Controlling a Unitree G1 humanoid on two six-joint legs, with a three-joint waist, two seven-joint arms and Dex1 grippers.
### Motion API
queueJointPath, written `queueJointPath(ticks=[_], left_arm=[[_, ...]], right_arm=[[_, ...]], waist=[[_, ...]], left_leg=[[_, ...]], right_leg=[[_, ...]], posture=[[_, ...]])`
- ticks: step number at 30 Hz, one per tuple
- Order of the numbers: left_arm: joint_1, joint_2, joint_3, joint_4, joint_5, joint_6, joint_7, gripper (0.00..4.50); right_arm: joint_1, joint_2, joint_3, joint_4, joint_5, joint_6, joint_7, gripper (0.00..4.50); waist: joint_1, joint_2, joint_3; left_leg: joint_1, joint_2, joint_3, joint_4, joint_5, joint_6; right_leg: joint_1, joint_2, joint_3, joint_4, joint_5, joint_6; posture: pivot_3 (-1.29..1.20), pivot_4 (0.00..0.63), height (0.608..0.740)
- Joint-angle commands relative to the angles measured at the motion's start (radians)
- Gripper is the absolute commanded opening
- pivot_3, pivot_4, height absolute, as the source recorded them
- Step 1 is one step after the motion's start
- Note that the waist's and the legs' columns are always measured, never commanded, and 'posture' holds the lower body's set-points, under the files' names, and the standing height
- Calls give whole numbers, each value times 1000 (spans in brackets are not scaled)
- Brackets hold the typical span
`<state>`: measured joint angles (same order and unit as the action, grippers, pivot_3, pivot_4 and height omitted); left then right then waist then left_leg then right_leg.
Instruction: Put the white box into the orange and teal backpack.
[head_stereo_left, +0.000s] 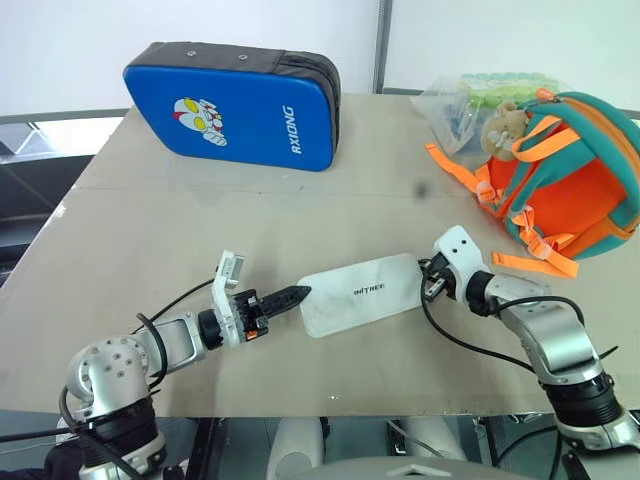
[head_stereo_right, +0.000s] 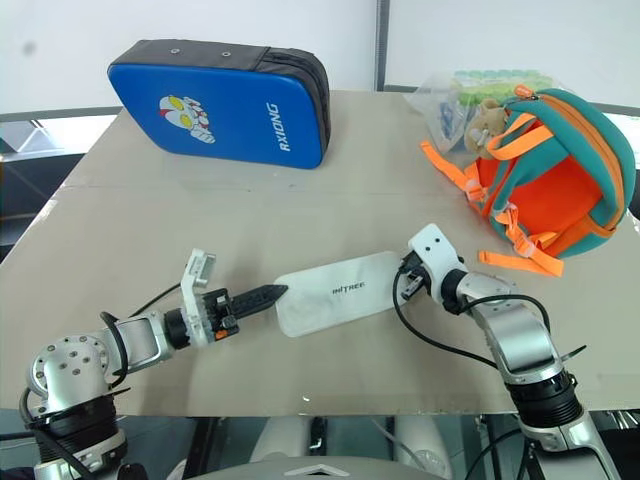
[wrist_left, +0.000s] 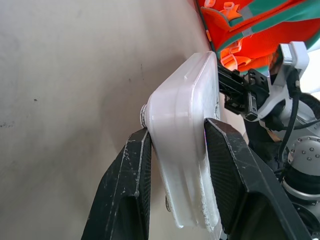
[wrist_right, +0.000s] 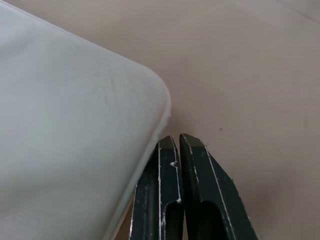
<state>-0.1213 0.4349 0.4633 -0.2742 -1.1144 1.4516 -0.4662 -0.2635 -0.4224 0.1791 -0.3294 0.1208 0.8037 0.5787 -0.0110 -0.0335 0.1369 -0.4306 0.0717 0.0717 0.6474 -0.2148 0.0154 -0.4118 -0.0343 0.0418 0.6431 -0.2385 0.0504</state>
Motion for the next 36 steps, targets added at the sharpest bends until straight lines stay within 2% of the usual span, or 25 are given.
queueJointPath(ticks=[1, 2, 3, 7, 11, 18, 25, 29, 30, 34, 36], left_arm=[[23, 28, -113, -46, 37, -13, -3, 1072], [31, 40, -126, -45, 44, -16, -7, 2090], [36, 48, -135, -44, 47, -20, -11, 2432], [45, 55, -141, -44, 72, -34, 16, 4434], [44, 56, -134, -54, 46, 4, 33, 4434], [-11, -73, -96, -23, -73, 54, 102, 4434], [-28, -103, -101, -25, -113, 69, 142, 4434], [-27, -97, -80, -8, -132, 69, 160, 3207], [-25, -96, -77, -7, -136, 70, 163, 2653], [-16, -74, -53, 3, -169, 58, 173, 1047], [-16, -67, -31, 0, -211, 40, 179, 1021]], right_arm=[[-20, 30, 49, -32, 39, -8, 29, 0], [-21, 29, 51, -34, 37, -7, 29, 0], [-22, 27, 52, -34, 36, -7, 30, 0], [-20, 21, 60, -42, 33, -2, 31, 0], [-21, 15, 68, -56, 34, 10, 31, 0], [-25, 21, 105, -60, 40, 31, 43, 0], [-42, 26, 122, -35, 37, 36, 47, 0], [-38, 19, 112, -37, 38, 29, 46, 0], [-36, 19, 106, -38, 40, 28, 44, 0], [-21, 18, 31, -72, 64, 26, 31, 0], [-7, 0, -20, -113, 97, 52, 41, 0]], waist=[[1, 0, 0], [0, 0, 0], [-1, 0, 0], [0, 2, -1], [-3, 4, -3], [5, 4, -4], [0, 2, -5], [0, 2, -4], [-1, 2, -4], [-1, 1, -4], [-2, 2, -4]], left_leg=[[0, 0, 0, 0, 0, 0], [0, 0, 0, 0, 0, 0], [0, 0, 0, 0, 0, 0], [2, 0, 0, -1, 0, 0], [5, 0, 1, -1, 0, 0], [5, -1, 1, -2, 0, 0], [2, -1, 0, -2, 0, 0], [1, -1, 0, -2, 0, 0], [1, -1, 0, -2, 0, 0], [1, -1, 0, -2, 0, 0], [1, 0, 0, -2, 0, 0]], right_leg=[[0, 0, 0, 0, 0, 0], [0, 0, 0, 0, 0, 0], [0, 0, 0, 0, 0, 0], [0, -1, 0, 0, 0, 0], [1, 0, 1, 0, 0, 0], [2, -1, 1, 0, 0, 0], [1, 0, 1, -1, 0, 0], [0, 0, 1, -1, 0, 0], [0, 0, 1, -1, 0, 0], [0, 0, 1, -1, 0, 0], [0, 0, 1, -1, 0, 0]], posture=[[0, 150, 740], [0, 150, 740], [0, 150, 740], [0, 150, 740], [0, 150, 740], [0, 150, 740], [0, 150, 740], [0, 150, 740], [0, 150, 740], [0, 150, 740], [0, 150, 740]])
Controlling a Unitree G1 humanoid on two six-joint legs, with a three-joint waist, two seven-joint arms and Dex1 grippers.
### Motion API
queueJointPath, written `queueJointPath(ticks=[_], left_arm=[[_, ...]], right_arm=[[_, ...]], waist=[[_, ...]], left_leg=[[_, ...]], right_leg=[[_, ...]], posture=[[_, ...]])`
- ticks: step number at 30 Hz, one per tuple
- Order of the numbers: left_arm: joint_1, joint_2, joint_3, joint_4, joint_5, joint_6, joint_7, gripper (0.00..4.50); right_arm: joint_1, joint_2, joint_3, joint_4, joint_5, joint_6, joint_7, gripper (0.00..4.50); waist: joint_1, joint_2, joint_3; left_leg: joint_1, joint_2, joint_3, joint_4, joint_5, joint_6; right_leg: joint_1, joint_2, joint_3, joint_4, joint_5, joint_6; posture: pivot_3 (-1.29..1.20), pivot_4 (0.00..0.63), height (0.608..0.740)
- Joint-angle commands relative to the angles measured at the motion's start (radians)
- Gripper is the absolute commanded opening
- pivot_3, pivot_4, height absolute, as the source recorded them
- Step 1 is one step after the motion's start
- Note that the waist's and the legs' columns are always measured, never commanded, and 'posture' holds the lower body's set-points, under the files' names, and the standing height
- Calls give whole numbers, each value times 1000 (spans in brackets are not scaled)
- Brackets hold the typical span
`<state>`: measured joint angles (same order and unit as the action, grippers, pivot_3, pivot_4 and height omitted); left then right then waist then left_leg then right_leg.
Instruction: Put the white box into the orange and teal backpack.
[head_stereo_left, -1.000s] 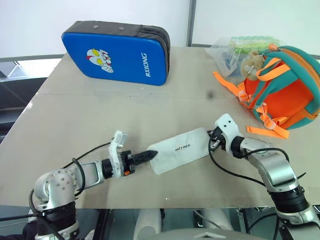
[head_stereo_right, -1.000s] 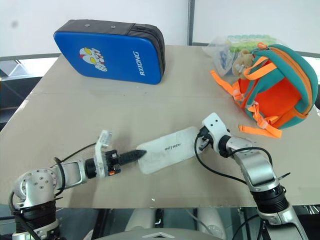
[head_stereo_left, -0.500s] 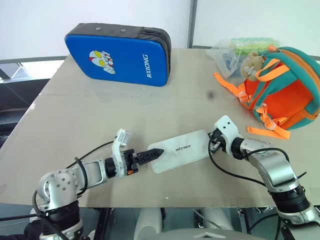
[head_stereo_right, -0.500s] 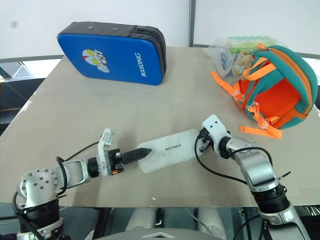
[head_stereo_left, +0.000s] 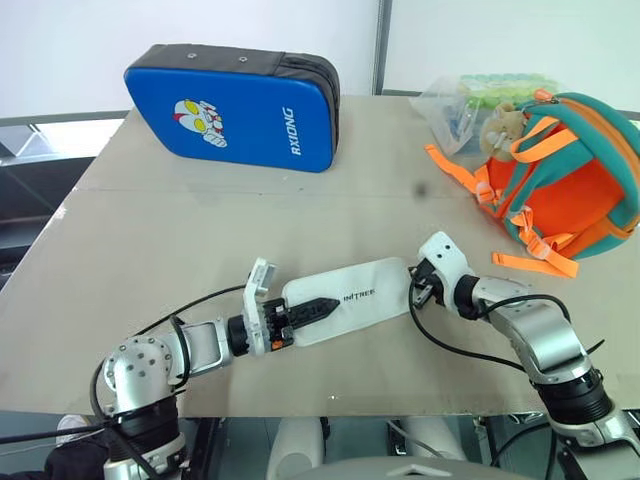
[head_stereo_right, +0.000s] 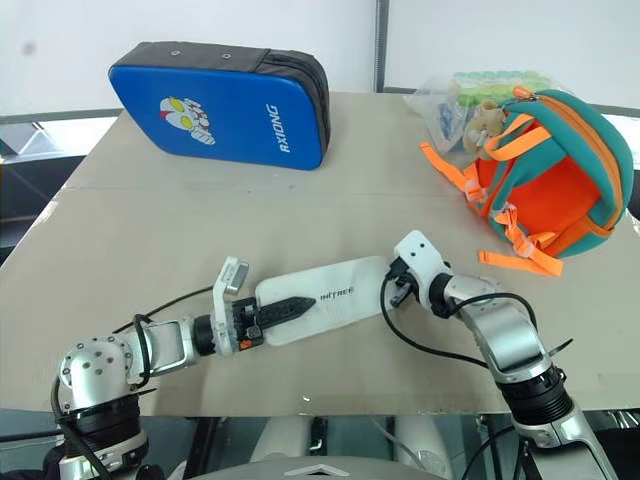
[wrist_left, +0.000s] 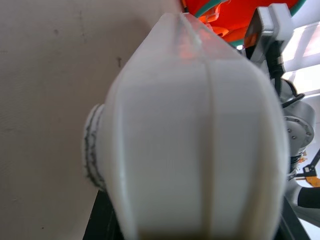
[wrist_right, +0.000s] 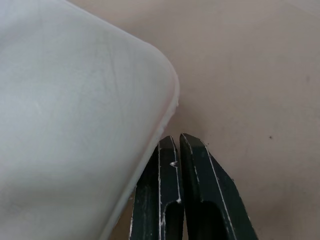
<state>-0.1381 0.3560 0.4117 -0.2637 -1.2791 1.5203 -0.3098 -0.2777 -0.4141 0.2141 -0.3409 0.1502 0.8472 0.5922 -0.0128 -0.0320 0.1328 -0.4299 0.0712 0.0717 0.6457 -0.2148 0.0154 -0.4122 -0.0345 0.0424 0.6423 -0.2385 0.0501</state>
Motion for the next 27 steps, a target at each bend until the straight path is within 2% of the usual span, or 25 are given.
queueJointPath(ticks=[1, 2, 3, 4, 5, 6, 7, 9, 10, 11, 12, 15, 18, 23, 24, 26, 27], left_arm=[[0, 19, 30, -16, -70, -37, 20, 1021], [1, 31, 38, -20, -90, -45, 19, 1021], [1, 44, 45, -23, -105, -53, 18, 1021], [2, 58, 51, -22, -115, -64, 14, 1021], [2, 79, 60, -20, -122, -77, 5, 1021], [1, 101, 65, -23, -122, -90, -10, 1021], [-5, 120, 70, -27, -122, -109, -24, 1021], [-25, 151, 76, -35, -111, -157, -57, 1021], [-44, 160, 81, -36, -103, -182, -70, 1021], [-63, 167, 82, -28, -102, -205, -72, 1021], [-94, 168, 79, -13, -92, -235, -70, 1021], [-151, 167, 52, 28, -79, -279, -69, 1021], [-175, 173, 14, 49, -52, -298, -86, 1021], [-226, 174, -39, 88, 13, -353, -121, 1021], [-234, 169, -39, 94, 18, -363, -116, 1021], [-237, 166, -39, 92, 22, -377, -113, 1021], [-233, 165, -37, 86, 21, -382, -109, 1021]], right_arm=[[13, -19, -86, -122, 83, 13, 31, 0], [18, -23, -124, -141, 101, 24, 25, 0], [22, -28, -162, -161, 122, 37, 20, 490], [30, -41, -201, -189, 148, 55, 23, 766], [41, -62, -256, -230, 180, 80, 31, 1345], [48, -70, -319, -269, 214, 110, 27, 1683], [48, -61, -412, -314, 276, 170, 14, 2286], [47, -57, -562, -384, 363, 281, -11, 3179], [49, -63, -623, -413, 371, 329, -28, 3334], [47, -69, -668, -432, 369, 380, -61, 3980], [41, -80, -697, -433, 337, 423, -113, 4350], [-37, -52, -718, -362, 263, 464, -261, 4350], [-126, -10, -678, -251, 217, 404, -344, 4350], [-340, 69, -582, 170, 85, 66, -464, 4350], [-370, 70, -568, 243, 66, -6, -472, 3968], [-423, 73, -550, 361, 50, -121, -470, 3555], [-438, 65, -534, 403, 38, -169, -463, 3105]], waist=[[1, 0, 1], [1, 0, 1], [1, 0, 1], [1, 0, 1], [1, 0, 1], [3, -1, 2], [4, -2, 3], [4, -2, 4], [5, -2, 5], [9, -3, 5], [12, -3, 5], [8, -3, 5], [-6, -2, 5], [-13, -2, 7], [-10, -2, 7], [-6, -1, 7], [-5, -2, 7]], left_leg=[[-1, 0, 0, 0, 0, 0], [-1, 0, 0, 0, 0, 0], [-1, 0, 0, -1, 0, 0], [-1, 0, 0, -1, 0, 0], [-1, 0, 0, -1, 0, 0], [-1, 0, 0, -1, 0, 0], [-1, 0, 0, -2, 0, 0], [-2, 0, -1, -2, 0, 0], [-2, 0, 0, -2, 0, 0], [-2, 0, 0, -3, 0, 0], [-2, 0, -1, -3, 0, 0], [-2, 0, 0, -2, 0, 0], [-1, 0, 1, -2, 0, 0], [-2, 0, 2, -5, 0, 0], [-3, 0, 2, -5, 0, 0], [-3, 0, 2, -6, 0, 0], [-4, 0, 2, -6, 0, 0]], right_leg=[[0, 0, 0, 0, 0, 0], [-1, 0, 0, 0, 0, 0], [-1, 0, 0, 0, 0, 0], [-1, 0, 0, 0, 0, 0], [-1, 0, 0, 0, 0, 0], [-1, 0, 0, 0, 0, 0], [-1, 0, 0, -1, 0, 0], [-1, 0, -1, -1, 0, 0], [-1, 0, -1, -1, 0, 0], [-1, -1, -1, -1, 0, 0], [-2, -1, -1, -2, 0, 0], [-1, -2, -1, -2, 0, 0], [-2, -1, 2, -2, 0, -1], [-4, 1, 2, -2, 1, 0], [-5, 2, 2, -2, 1, 0], [-5, 2, 2, -2, 2, 3], [-5, 1, 2, -2, 3, 3]], posture=[[0, 150, 740], [0, 150, 740], [0, 150, 740], [0, 150, 740], [0, 150, 740], [0, 150, 740], [0, 150, 740], [0, 150, 740], [0, 150, 740], [0, 150, 740], [0, 150, 740], [0, 150, 740], [0, 150, 740], [0, 150, 740], [0, 150, 740], [0, 150, 740], [0, 150, 740]])
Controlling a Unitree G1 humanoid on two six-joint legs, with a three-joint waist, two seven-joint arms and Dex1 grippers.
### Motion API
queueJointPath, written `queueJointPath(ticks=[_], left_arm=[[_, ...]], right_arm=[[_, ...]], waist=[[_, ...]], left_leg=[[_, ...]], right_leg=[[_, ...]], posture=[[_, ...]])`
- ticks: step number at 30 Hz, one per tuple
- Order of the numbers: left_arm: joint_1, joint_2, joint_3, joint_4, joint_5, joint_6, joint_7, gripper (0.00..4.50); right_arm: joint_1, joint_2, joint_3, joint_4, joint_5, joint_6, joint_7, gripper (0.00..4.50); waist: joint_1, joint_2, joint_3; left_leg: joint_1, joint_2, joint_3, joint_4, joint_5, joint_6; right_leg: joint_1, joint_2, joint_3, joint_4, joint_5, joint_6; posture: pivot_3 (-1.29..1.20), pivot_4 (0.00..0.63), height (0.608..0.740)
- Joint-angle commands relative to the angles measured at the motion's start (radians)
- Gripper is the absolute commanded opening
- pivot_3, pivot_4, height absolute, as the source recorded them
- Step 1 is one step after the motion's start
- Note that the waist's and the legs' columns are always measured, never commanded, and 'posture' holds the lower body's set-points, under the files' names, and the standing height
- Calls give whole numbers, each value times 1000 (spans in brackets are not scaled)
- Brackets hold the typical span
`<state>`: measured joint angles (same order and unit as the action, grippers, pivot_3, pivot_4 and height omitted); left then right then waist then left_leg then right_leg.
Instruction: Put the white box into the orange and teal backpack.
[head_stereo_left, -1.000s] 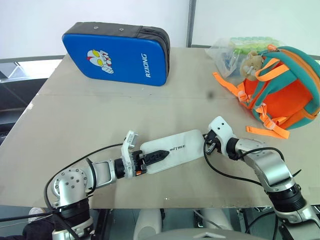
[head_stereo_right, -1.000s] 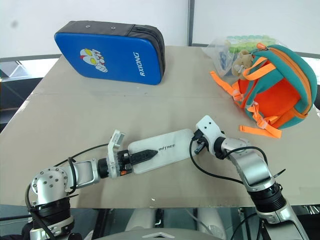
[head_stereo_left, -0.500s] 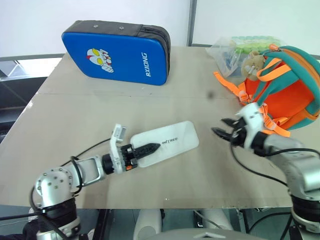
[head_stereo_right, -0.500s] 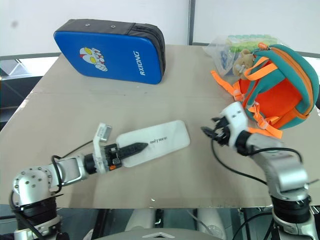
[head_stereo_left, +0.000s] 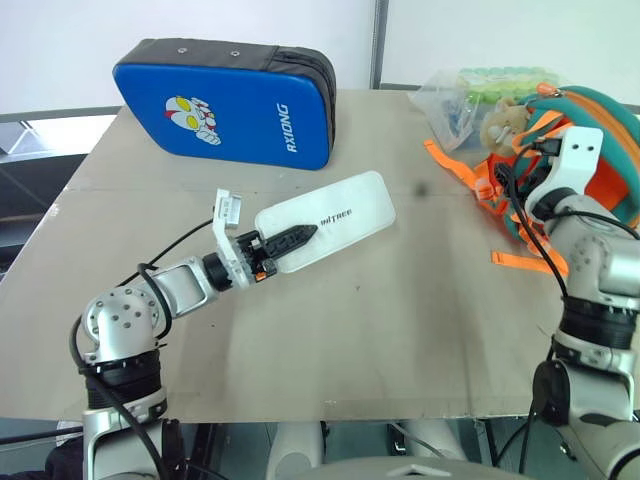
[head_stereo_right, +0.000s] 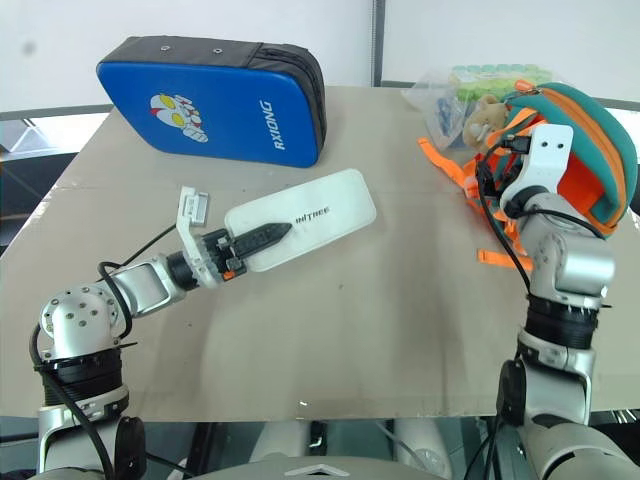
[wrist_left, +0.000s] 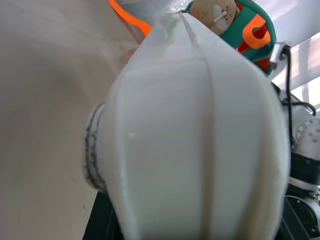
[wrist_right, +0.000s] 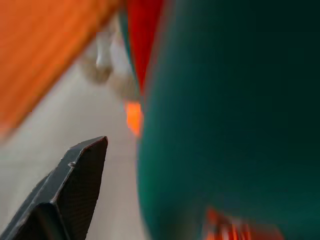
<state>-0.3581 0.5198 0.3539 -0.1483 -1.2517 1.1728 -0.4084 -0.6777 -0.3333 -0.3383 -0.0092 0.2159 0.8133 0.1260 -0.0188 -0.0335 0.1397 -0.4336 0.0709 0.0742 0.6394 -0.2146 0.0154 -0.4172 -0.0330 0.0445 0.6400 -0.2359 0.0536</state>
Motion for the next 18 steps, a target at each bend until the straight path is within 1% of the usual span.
queueJointPath(ticks=[1, 3, 5, 6, 7, 11, 14, 16, 18], left_arm=[[-7, 0, 24, -37, -5, -44, -5, 1021], [6, -5, 32, -53, 1, -66, 14, 1021], [17, -19, 44, -67, 12, -101, 43, 1021], [20, -26, 48, -75, 21, -122, 54, 1021], [24, -32, 51, -83, 31, -144, 65, 1021], [0, -60, 73, -94, 95, -247, 121, 1021], [-26, -60, 94, -93, 106, -297, 139, 1021], [-34, -31, 77, -123, 177, -353, 118, 1021], [-30, -11, 76, -144, 214, -389, 104, 1021]], right_arm=[[-52, -26, 37, 109, -43, -179, 12, 2623], [-68, -44, 65, 158, -56, -247, 45, 1740], [-76, -70, 111, 182, -70, -329, 112, 1112], [-80, -80, 128, 188, -62, -363, 154, 673], [-86, -83, 137, 184, -39, -384, 200, 90], [-120, -84, 176, 74, 126, -382, 463, 38], [-129, -85, 192, -54, 283, -273, 594, 38], [-124, -90, 206, -171, 429, -151, 669, 38], [-100, -117, 227, -250, 509, -75, 726, 38]], waist=[[1, 0, 0], [1, 0, 0], [1, 1, 1], [1, 2, 2], [1, 2, 2], [-2, 4, 5], [-2, 6, 7], [-1, 6, 8], [-1, 6, 9]], left_leg=[[0, 0, 0, 0, 0, 0], [0, 0, 1, -2, 0, 0], [0, 0, 1, -2, 0, 0], [0, 0, 1, -3, 0, 0], [0, 0, 1, -3, 0, 0], [1, 1, 1, -3, 0, 0], [1, 1, 0, -2, 0, 0], [1, 1, -1, -3, 0, 0], [1, 2, 0, -3, 0, 0]], right_leg=[[0, 0, 0, 0, 0, 0], [0, 0, 0, -2, 0, 1], [0, 0, 0, -2, 0, 1], [0, 0, 0, -2, 0, 1], [0, 0, 0, -2, 0, 1], [0, 1, 0, 0, 0, 1], [0, 1, 0, 1, 0, 1], [0, 2, 0, 1, 0, 1], [-1, 2, 0, 0, 0, 1]], posture=[[0, 150, 740], [0, 150, 740], [0, 150, 740], [0, 150, 740], [0, 150, 740], [0, 150, 740], [0, 150, 740], [0, 150, 740], [0, 150, 740]])
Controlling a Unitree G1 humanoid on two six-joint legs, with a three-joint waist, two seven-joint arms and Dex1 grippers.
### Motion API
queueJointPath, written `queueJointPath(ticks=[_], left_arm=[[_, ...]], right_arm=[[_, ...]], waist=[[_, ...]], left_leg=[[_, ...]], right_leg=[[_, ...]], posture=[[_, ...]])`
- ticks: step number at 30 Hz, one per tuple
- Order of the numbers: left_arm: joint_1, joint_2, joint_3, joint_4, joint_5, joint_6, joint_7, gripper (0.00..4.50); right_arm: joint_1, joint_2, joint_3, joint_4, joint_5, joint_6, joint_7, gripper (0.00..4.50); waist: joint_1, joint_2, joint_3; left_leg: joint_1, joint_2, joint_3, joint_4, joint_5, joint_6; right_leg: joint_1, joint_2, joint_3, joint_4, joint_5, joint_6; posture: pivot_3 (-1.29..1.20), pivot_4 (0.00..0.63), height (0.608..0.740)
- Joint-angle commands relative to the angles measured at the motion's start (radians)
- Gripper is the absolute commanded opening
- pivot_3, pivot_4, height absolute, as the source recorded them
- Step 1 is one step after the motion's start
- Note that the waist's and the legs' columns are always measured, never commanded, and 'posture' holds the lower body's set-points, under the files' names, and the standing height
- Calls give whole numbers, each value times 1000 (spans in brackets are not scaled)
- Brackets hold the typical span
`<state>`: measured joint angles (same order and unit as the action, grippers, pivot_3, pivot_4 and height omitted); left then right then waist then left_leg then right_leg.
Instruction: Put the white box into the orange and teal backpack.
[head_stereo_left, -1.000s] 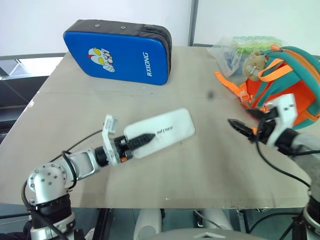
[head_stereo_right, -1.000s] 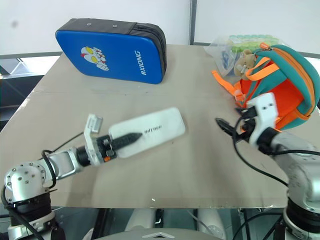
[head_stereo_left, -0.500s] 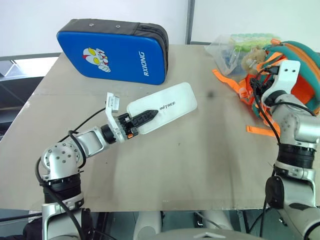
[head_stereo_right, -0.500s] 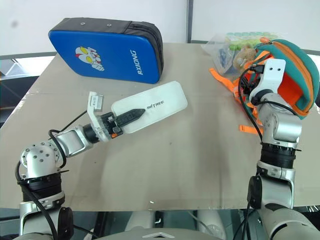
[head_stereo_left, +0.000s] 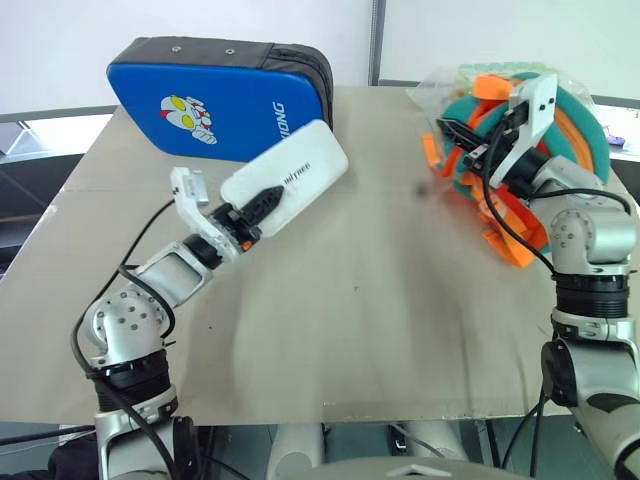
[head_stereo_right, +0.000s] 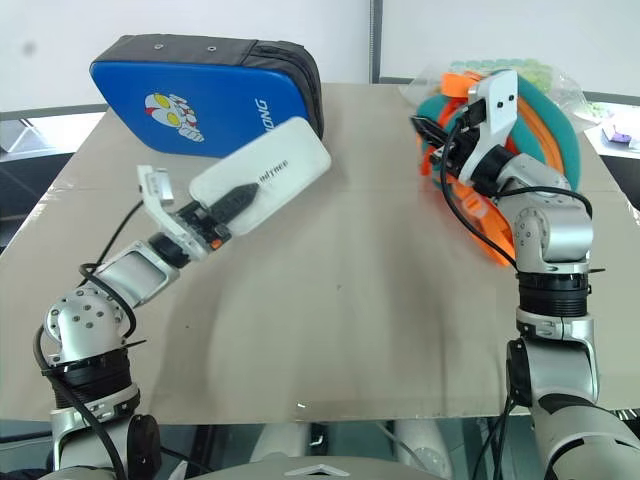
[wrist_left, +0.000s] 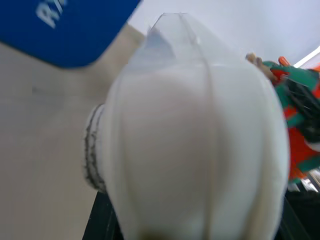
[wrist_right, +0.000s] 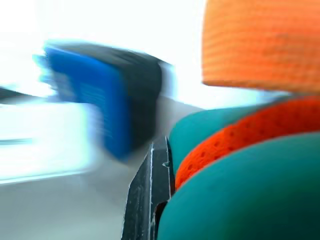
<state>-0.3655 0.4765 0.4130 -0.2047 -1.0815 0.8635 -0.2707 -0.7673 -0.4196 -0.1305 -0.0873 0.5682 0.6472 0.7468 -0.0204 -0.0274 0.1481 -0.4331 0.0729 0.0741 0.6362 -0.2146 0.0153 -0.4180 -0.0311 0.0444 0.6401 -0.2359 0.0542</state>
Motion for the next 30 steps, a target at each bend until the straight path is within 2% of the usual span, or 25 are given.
queueJointPath(ticks=[1, 5, 9, 12, 16, 19, 22, 28, 30], left_arm=[[-19, 44, 33, -90, 28, -75, -39, 1021], [5, 91, 89, -101, -34, -54, -78, 1021], [49, 148, 126, -136, -96, -38, -137, 1021], [137, 282, 230, -145, -172, 15, -282, 1021], [245, 494, 388, -70, -229, 105, -534, 1021], [278, 568, 426, -29, -206, 115, -644, 1021], [284, 624, 398, -16, -127, 68, -738, 1021], [244, 608, 169, -89, 115, -157, -837, 1021], [217, 603, 116, -95, 147, -203, -878, 1021]], right_arm=[[1, -42, 27, -198, 189, 119, 126, 38], [2, -69, 36, -236, 279, 188, 159, 38], [20, -118, 106, -230, 216, 160, 196, 38], [43, -150, 156, -198, 161, 135, 222, 38], [46, -164, 157, -181, 160, 130, 248, 38], [46, -174, 154, -173, 164, 131, 267, 38], [45, -186, 150, -161, 164, 133, 286, 38], [39, -195, 141, -162, 171, 138, 300, 38], [34, -197, 140, -170, 173, 142, 295, 38]], waist=[[3, 0, 0], [8, -1, 1], [9, -2, 1], [5, -5, 2], [1, -7, 6], [8, -6, 6], [11, -6, 7], [8, -6, 7], [11, -6, 7]], left_leg=[[0, 0, 0, 0, 0, 0], [-1, 0, 1, -1, 0, 0], [-1, -1, 1, 1, 0, 0], [0, -1, 0, 1, 0, 0], [0, 0, 1, 1, 0, 0], [1, 0, 2, 1, 0, 0], [0, 0, 2, 1, 0, 0], [0, 0, 3, 1, 0, 0], [0, 0, 3, 0, 0, 0]], right_leg=[[0, 0, 0, -1, 0, 0], [0, -1, -1, -3, 0, 0], [0, -3, -2, -1, 0, 0], [1, -3, -2, 0, -1, -1], [-2, -2, -2, 2, -1, -2], [-2, -3, -3, 2, -3, -4], [-2, -4, -3, 1, -3, -5], [-2, -4, -2, 1, -3, -5], [-2, -4, -2, 1, -3, -5]], posture=[[0, 150, 740], [0, 150, 740], [0, 150, 740], [0, 150, 740], [0, 150, 740], [0, 150, 740], [0, 150, 740], [0, 150, 740], [0, 150, 740]])
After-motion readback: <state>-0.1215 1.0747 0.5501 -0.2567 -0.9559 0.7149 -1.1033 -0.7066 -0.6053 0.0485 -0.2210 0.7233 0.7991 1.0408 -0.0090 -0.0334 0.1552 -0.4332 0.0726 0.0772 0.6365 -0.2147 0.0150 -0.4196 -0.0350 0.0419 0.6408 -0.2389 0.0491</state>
